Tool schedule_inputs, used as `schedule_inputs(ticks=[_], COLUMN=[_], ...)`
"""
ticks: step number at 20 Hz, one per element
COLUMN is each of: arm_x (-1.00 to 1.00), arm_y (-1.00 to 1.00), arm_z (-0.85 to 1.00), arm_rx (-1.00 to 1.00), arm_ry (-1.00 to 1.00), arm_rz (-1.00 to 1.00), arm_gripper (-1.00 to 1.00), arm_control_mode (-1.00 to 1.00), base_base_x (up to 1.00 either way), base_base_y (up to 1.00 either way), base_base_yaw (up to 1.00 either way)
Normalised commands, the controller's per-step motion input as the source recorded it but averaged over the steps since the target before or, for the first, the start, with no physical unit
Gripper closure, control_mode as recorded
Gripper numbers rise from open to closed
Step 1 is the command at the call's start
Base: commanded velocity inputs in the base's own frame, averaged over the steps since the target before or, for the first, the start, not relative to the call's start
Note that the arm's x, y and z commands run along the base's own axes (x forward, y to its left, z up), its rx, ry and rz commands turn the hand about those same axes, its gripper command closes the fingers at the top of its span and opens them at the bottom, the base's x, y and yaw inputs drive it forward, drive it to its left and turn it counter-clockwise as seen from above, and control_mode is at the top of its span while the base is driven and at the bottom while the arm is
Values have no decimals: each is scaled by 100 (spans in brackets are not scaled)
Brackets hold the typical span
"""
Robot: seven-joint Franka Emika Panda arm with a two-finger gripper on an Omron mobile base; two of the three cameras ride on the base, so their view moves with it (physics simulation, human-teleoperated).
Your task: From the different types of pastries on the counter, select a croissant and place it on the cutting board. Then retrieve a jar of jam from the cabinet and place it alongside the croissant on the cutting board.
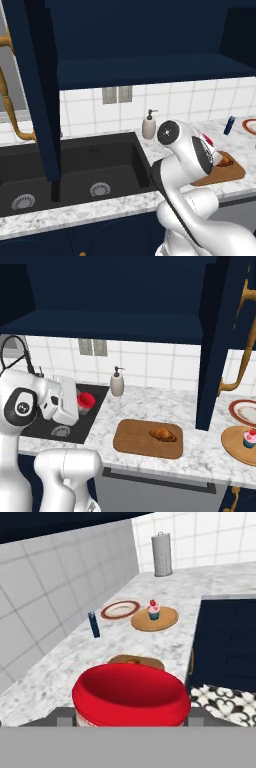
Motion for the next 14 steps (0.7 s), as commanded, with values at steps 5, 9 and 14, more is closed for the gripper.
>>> schedule_inputs(ticks=[5,9,14], arm_x=[-3,-1,0], arm_y=[-60,-56,-66], arm_z=[-100,-100,-100], arm_rx=[-12,-19,-13], arm_ry=[-29,-23,-14], arm_rz=[0,0,0], arm_gripper=[100,100,100], arm_control_mode=[-100,-100,-100], base_base_x=[0,0,0], base_base_y=[0,0,0], base_base_yaw=[0,0,0])
